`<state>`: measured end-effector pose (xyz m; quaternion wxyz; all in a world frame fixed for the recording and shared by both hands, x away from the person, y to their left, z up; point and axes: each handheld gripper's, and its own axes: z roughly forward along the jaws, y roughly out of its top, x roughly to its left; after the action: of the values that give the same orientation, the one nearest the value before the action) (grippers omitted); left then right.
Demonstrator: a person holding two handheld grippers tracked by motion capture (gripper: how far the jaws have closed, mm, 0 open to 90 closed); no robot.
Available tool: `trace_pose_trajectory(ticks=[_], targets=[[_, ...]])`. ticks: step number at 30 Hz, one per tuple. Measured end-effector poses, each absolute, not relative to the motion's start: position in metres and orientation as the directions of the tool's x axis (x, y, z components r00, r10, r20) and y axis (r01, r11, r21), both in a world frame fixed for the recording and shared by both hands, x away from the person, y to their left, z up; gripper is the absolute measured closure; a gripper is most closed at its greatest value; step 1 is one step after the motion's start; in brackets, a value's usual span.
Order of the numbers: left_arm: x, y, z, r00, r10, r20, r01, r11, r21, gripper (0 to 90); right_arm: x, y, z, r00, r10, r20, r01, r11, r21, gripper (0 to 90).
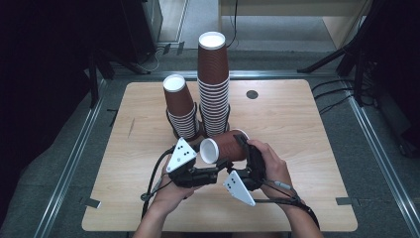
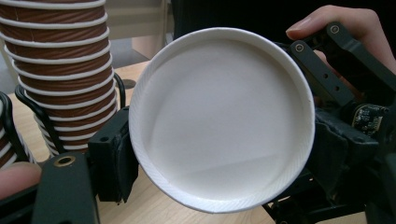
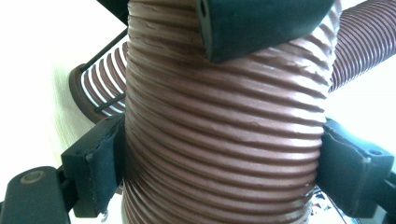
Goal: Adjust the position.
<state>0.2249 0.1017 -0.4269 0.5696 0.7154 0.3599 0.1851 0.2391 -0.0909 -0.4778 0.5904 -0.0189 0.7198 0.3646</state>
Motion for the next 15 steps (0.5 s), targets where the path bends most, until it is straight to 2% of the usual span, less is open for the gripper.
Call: trace_pose_trajectory(ticks=[7,11,15], targets=[[0.2264,0.1056,-0.4275,0.675,0.718,-0.172,0.318,-0.073,0.945,18.7,0.2380,-0.0902,-0.4791,-0.303,0.394,-0.868,-0.468,0.732,0.496,12.4],[0.2273,0.1082,-0.4276,0.681,0.708,-0.188,0.322,-0.059,0.945,10.8,0.2369,-0.0900,-0.4793,-0.304,0.389,-0.870,-0.479,0.727,0.492,12.4],[0.2271,0.1103,-0.4278,0.679,0.710,-0.185,0.314,-0.054,0.948,11.3,0.2367,-0.0901,-0.4793,-0.300,0.389,-0.871,-0.481,0.727,0.490,12.4]])
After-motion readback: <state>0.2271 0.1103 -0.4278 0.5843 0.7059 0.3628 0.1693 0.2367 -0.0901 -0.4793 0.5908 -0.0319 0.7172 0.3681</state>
